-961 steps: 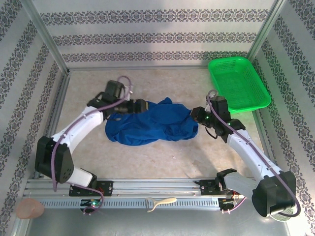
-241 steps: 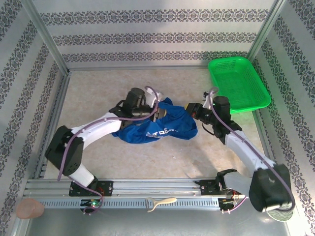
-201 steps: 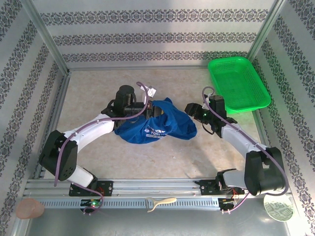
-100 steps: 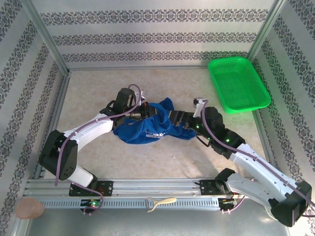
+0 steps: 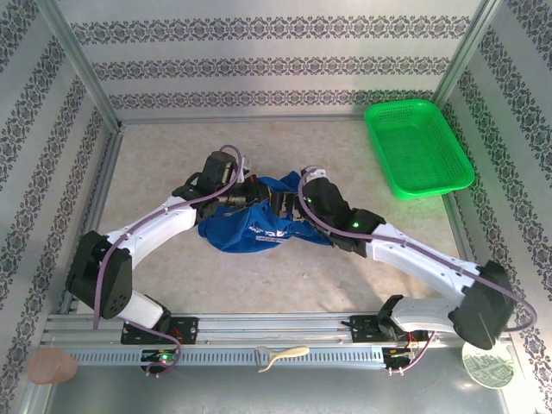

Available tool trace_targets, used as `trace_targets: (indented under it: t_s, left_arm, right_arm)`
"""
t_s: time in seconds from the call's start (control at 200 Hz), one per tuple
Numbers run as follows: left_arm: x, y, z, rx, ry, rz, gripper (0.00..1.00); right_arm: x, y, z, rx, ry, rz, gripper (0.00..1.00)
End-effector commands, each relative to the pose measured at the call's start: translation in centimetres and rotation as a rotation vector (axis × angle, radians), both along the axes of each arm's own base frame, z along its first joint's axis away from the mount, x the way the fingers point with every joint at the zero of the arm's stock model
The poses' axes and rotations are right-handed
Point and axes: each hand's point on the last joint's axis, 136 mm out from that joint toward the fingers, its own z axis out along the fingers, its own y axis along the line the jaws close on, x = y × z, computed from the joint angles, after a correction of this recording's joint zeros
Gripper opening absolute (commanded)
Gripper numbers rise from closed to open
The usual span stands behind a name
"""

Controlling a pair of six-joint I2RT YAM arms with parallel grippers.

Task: Fold the inside-out t-shirt

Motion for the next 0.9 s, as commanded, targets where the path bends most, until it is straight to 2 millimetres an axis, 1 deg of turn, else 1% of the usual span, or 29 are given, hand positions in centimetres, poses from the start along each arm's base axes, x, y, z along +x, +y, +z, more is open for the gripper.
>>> trace_targets:
  t_s: [0.0,0.025,0.06,0.09,0.135,0.18,0.225,0.25,0.315,0.365,0.435,0.485,0.54,0.584,0.659,0.724,0.789,0.854,0.894]
  left_arm:
    - [-0.2,-0.2,3.7,-0.078,-0.057,-0.021,0.00]
    - [-0.4,-0.2,4.1,-0.085,-0.066,-0.027,0.00]
    - [-0.6,-0.4,4.6,-0.099,-0.078,-0.040,0.00]
    - [-0.7,-0.4,5.0,-0.108,-0.086,-0.052,0.01]
    - [-1.0,-0.4,5.5,-0.117,-0.092,-0.068,0.02]
    - [-1.1,-0.2,5.7,-0.122,-0.092,-0.078,0.03]
    - [-1.0,0.3,5.8,-0.128,-0.092,-0.073,0.05]
    - [-0.9,0.6,5.8,-0.129,-0.092,-0.068,0.06]
    - [-0.3,1.7,5.4,-0.125,-0.089,-0.041,0.08]
    - [0.3,2.7,4.8,-0.121,-0.085,-0.015,0.11]
    - [1.3,4.0,3.8,-0.105,-0.079,0.022,0.22]
    - [1.8,4.4,3.0,-0.099,-0.082,0.032,0.27]
    - [2.2,4.7,1.8,-0.085,-0.066,0.039,0.34]
    - [2.4,4.4,1.0,-0.082,-0.062,0.023,0.37]
    - [2.6,3.9,-0.7,-0.085,-0.038,0.003,0.42]
    - [2.5,3.2,-2.0,-0.099,-0.026,-0.013,0.45]
    - [2.1,1.9,-3.0,-0.113,-0.013,-0.044,0.49]
    - [1.4,0.3,-3.3,-0.133,-0.016,-0.095,0.53]
    - [0.9,-0.6,-3.5,-0.140,-0.015,-0.127,0.58]
  right_arm:
    - [2.7,-0.5,-1.1,-0.035,0.007,-0.042,0.89]
    - [3.1,-0.4,-1.8,-0.035,0.025,-0.033,0.86]
    - [3.6,-0.5,-2.7,-0.028,0.053,-0.027,0.79]
    - [3.9,-0.6,-3.4,-0.018,0.075,-0.020,0.65]
    - [4.2,-0.7,-4.0,0.014,0.097,-0.002,0.42]
    - [4.4,-1.0,-4.2,0.071,0.112,0.023,0.18]
    - [4.3,-1.0,-3.7,0.135,0.118,0.063,0.00]
    - [4.1,-1.1,-3.4,0.171,0.119,0.088,0.00]
    - [3.3,-0.7,-1.8,0.281,0.108,0.188,0.00]
    - [2.2,-0.1,0.3,0.371,0.070,0.289,0.00]
    - [0.4,0.3,3.3,0.482,0.020,0.416,0.00]
    - [-1.1,0.5,5.7,0.561,-0.025,0.515,0.00]
    - [-2.1,0.6,7.8,0.626,-0.069,0.582,0.00]
    - [-2.9,0.6,9.4,0.672,-0.100,0.631,0.00]
    - [-3.6,0.9,11.3,0.721,-0.127,0.693,0.00]
    - [-3.8,1.2,12.5,0.763,-0.146,0.729,0.00]
    - [-3.2,1.3,12.8,0.797,-0.158,0.715,0.00]
    - [-2.6,1.3,12.8,0.829,-0.167,0.704,0.00]
    - [-2.3,1.4,12.9,0.852,-0.169,0.707,0.00]
